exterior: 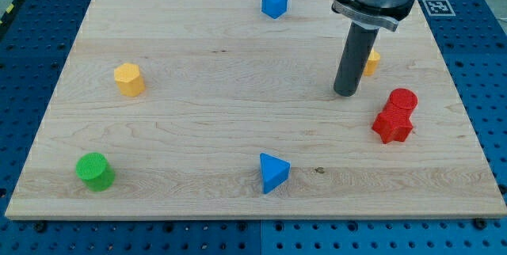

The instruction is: Push the yellow hexagon to the bottom of the yellow heart

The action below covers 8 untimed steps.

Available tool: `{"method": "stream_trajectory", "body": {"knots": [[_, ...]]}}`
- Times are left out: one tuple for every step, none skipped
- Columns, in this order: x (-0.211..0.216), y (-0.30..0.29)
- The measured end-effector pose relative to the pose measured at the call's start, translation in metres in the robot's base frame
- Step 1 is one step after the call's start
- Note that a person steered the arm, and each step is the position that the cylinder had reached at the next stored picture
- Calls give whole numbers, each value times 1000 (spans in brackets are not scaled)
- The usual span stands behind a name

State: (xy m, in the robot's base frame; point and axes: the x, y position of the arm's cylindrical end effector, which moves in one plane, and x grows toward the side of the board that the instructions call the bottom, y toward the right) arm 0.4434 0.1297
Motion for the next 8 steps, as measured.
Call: {"method": "stream_trajectory", "body": {"knots": [[0, 0], [8, -17], [8, -61], [10, -111], [37, -147], [63, -180], [65, -247], [61, -313]]}}
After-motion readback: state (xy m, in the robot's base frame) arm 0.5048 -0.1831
